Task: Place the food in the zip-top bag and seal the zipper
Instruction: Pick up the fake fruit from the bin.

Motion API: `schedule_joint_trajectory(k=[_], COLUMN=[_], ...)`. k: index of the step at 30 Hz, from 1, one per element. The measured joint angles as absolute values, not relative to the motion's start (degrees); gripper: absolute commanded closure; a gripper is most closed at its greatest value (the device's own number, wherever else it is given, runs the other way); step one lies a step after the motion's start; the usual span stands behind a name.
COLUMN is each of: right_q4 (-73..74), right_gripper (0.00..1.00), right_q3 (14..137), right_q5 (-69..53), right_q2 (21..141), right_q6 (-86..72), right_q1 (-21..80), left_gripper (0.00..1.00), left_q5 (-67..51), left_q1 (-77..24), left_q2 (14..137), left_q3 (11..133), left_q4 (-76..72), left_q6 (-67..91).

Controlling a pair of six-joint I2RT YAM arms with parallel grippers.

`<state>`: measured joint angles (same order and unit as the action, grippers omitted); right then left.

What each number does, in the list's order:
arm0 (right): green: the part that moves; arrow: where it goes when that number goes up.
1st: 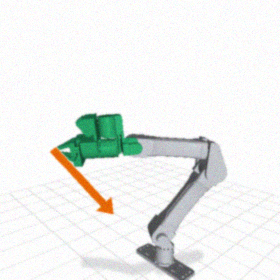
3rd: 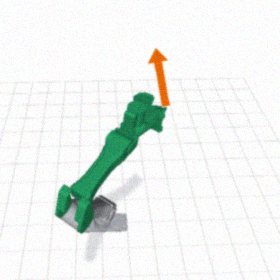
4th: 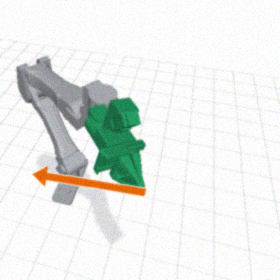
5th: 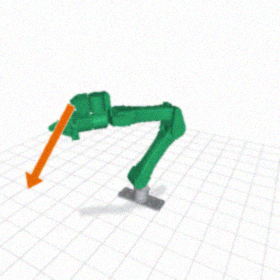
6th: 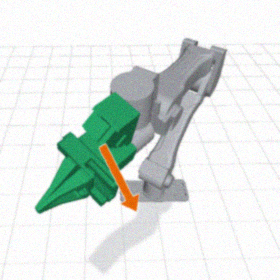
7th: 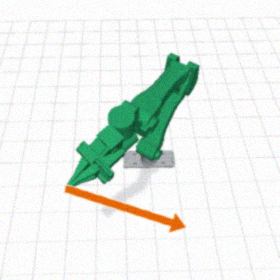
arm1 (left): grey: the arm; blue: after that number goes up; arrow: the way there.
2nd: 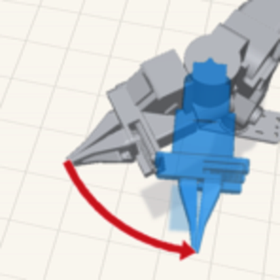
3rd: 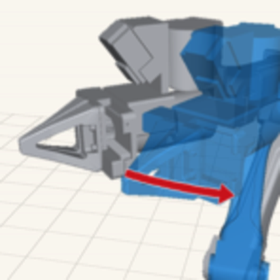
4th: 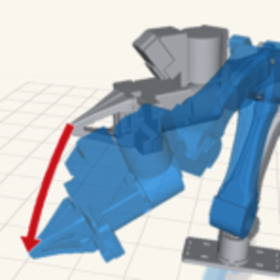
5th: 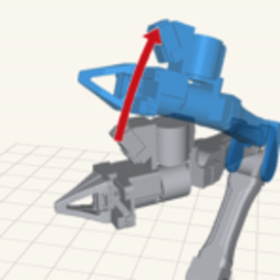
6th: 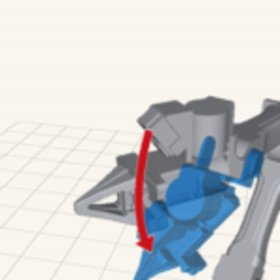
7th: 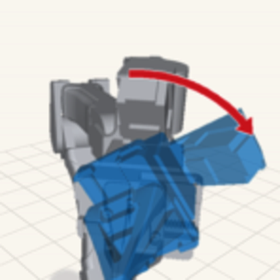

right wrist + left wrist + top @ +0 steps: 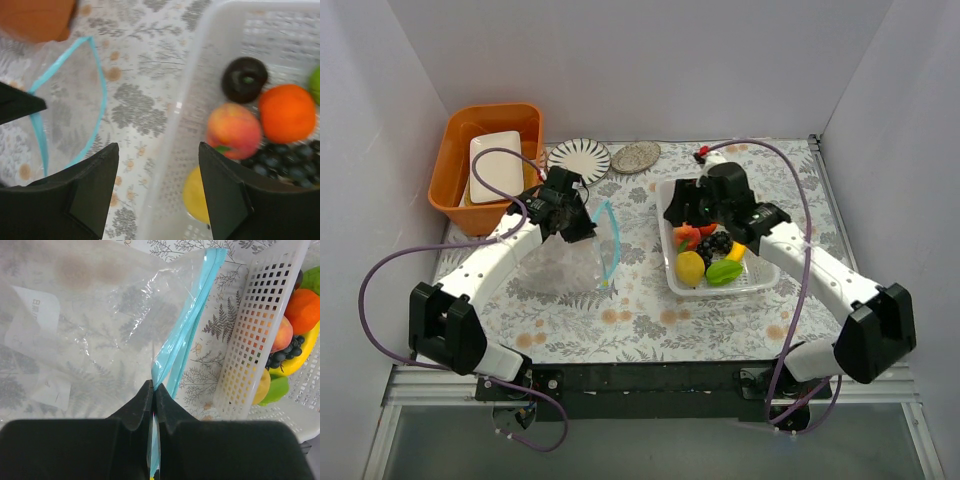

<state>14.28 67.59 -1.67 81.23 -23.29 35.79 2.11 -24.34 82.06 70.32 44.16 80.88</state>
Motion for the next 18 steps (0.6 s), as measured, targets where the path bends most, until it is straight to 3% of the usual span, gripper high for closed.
schedule_joint_trajectory(k=[7, 18], right_q4=[19.99, 21.39], right_gripper=[0.27, 0.27], right_q3=[60.6, 58.65], right_q5=[2.76, 2.46], right_q2=[79.59, 91.5], right_q6=[-22.17, -22.24], right_q1=[23.92, 22.9], left_gripper=[1.0, 1.0], left_q5=[-0.95, -4.58], left_q1=[-24.34, -24.34], left_q2=[82.41, 82.41], left_q3=[69.58, 67.92], left_q4=[41.91, 40.07], left_q6=[80.38, 79.68])
